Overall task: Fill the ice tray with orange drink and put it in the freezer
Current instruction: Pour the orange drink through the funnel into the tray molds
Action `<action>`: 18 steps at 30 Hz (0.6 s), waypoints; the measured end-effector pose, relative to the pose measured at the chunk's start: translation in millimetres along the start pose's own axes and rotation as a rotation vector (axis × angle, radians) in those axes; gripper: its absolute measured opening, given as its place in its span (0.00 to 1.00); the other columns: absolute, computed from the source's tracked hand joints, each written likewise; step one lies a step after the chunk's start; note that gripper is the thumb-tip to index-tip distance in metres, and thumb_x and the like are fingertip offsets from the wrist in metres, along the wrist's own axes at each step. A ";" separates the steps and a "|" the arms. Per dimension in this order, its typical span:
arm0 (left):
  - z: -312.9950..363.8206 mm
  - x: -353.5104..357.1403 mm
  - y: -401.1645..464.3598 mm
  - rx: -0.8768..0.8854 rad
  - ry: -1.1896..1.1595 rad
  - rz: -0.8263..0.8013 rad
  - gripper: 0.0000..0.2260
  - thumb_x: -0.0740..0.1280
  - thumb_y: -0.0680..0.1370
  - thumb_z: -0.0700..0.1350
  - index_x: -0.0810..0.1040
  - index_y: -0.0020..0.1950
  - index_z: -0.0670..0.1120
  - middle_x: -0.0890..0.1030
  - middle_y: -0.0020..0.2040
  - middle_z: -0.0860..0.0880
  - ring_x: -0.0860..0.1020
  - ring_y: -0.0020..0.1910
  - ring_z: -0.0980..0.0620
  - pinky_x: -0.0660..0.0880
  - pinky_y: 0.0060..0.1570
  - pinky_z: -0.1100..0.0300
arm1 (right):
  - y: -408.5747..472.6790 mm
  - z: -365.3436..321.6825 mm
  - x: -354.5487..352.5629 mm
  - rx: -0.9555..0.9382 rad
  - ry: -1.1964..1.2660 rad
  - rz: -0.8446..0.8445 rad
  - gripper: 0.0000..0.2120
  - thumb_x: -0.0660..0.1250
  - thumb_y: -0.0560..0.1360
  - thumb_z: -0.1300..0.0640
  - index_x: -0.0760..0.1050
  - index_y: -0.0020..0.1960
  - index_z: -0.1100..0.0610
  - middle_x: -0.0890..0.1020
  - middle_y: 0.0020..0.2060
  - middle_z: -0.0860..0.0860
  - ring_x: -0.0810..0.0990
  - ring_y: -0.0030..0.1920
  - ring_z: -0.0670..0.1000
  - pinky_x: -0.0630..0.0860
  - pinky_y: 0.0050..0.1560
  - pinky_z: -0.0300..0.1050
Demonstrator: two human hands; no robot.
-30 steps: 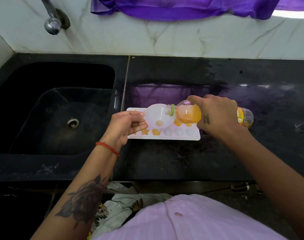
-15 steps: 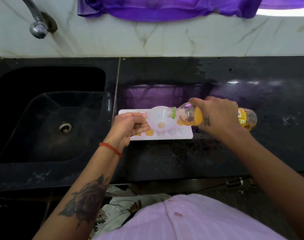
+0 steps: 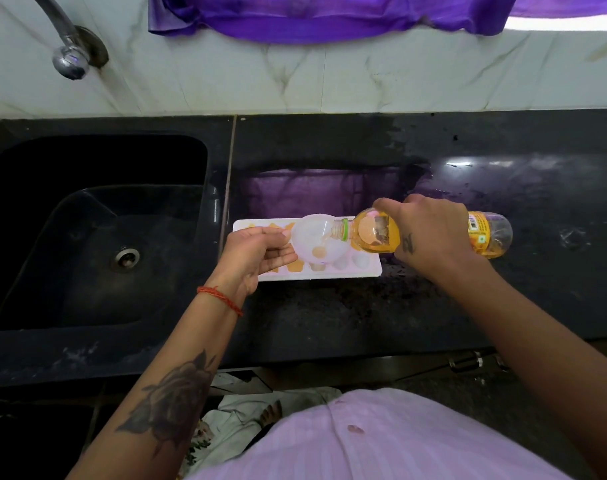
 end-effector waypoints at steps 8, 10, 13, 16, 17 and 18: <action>4.2 1.1 -1.1 0.005 -0.008 -0.005 0.01 0.69 0.73 0.33 0.79 0.41 0.37 0.82 0.27 0.46 0.83 0.29 0.51 0.80 0.30 0.62 | 1.1 3.7 -1.1 -0.004 0.039 0.042 0.23 0.70 0.71 0.51 0.69 0.64 0.45 0.80 0.48 0.52 0.80 0.48 0.58 0.64 0.38 0.44; 6.5 3.0 -1.2 0.009 -0.010 -0.009 0.02 0.69 0.73 0.33 0.79 0.41 0.37 0.82 0.27 0.46 0.83 0.29 0.51 0.80 0.30 0.62 | 0.3 7.2 -4.4 0.003 0.052 0.062 0.22 0.70 0.71 0.49 0.70 0.63 0.44 0.80 0.47 0.52 0.80 0.47 0.58 0.63 0.38 0.44; 10.4 9.0 -0.6 0.019 -0.014 -0.028 0.03 0.68 0.74 0.33 0.80 0.41 0.37 0.82 0.30 0.44 0.83 0.30 0.51 0.80 0.31 0.62 | -1.7 13.7 -8.9 0.019 0.064 0.083 0.23 0.70 0.70 0.48 0.70 0.63 0.43 0.80 0.46 0.52 0.80 0.47 0.57 0.63 0.38 0.43; 11.3 17.6 0.0 0.011 -0.009 -0.050 0.03 0.67 0.74 0.33 0.80 0.43 0.38 0.83 0.30 0.45 0.83 0.31 0.51 0.80 0.31 0.63 | -3.8 20.6 -9.9 0.035 0.055 0.083 0.24 0.72 0.70 0.48 0.69 0.64 0.42 0.81 0.48 0.51 0.80 0.48 0.57 0.63 0.38 0.43; 10.9 21.0 0.2 0.009 -0.009 -0.059 0.03 0.67 0.74 0.33 0.80 0.43 0.38 0.83 0.30 0.45 0.83 0.31 0.51 0.80 0.30 0.63 | -4.7 22.7 -9.9 0.040 0.051 0.083 0.24 0.72 0.70 0.47 0.69 0.64 0.42 0.81 0.48 0.50 0.80 0.48 0.56 0.63 0.38 0.43; 10.2 24.1 0.5 0.007 -0.009 -0.065 0.03 0.67 0.74 0.33 0.80 0.43 0.37 0.83 0.29 0.46 0.83 0.31 0.51 0.80 0.30 0.63 | -5.7 24.7 -9.7 0.044 0.046 0.082 0.24 0.71 0.70 0.46 0.69 0.64 0.42 0.81 0.48 0.50 0.80 0.48 0.56 0.63 0.39 0.43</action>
Point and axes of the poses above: each hand's wrist, its own y-axis towards the middle knuckle, its own x-axis out of the palm, z = x × y, the point moved 9 cm from there along y, towards the middle knuckle
